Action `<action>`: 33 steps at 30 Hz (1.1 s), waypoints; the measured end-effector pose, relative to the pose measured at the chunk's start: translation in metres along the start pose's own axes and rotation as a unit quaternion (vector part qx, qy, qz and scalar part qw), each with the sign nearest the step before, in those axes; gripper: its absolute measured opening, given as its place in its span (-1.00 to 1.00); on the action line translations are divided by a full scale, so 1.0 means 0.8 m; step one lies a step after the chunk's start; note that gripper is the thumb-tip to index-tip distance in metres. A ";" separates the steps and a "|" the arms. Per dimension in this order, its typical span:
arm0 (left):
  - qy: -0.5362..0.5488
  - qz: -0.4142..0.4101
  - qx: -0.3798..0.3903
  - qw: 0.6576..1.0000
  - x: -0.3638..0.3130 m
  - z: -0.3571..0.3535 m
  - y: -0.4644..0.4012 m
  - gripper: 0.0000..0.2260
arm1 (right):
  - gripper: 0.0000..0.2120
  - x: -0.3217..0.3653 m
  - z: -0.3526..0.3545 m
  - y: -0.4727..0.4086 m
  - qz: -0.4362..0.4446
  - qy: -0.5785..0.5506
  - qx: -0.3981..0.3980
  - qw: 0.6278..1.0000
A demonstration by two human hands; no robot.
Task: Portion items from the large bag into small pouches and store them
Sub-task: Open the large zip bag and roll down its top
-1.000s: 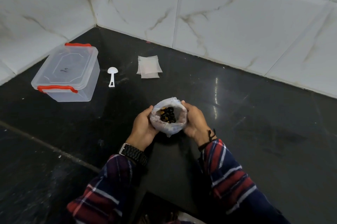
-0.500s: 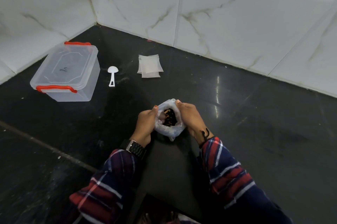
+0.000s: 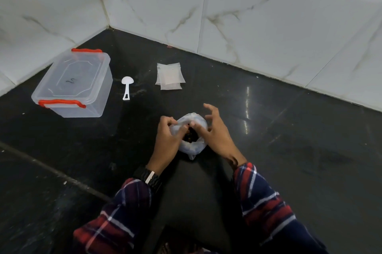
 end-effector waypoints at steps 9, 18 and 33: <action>-0.212 -0.026 0.133 0.968 0.006 0.003 0.006 -0.63 | -0.66 0.010 0.002 0.020 0.083 0.175 0.047 0.980; -0.319 -0.039 0.193 0.927 0.004 0.015 0.009 -0.37 | -0.49 0.006 0.001 0.016 0.010 0.196 0.141 0.970; -0.346 0.025 0.300 0.889 -0.003 0.012 -0.012 -0.18 | -0.29 -0.001 0.007 0.001 -0.088 0.179 0.204 0.958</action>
Point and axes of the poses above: each hand's wrist, its own y-axis away from the middle knuckle, its own z-axis out of the back of the hand, x = y × z, the point moved 3 cm from there along -y, towards the middle knuckle, and after that the axes turned 2 degrees about x, right-handed, at the moved point
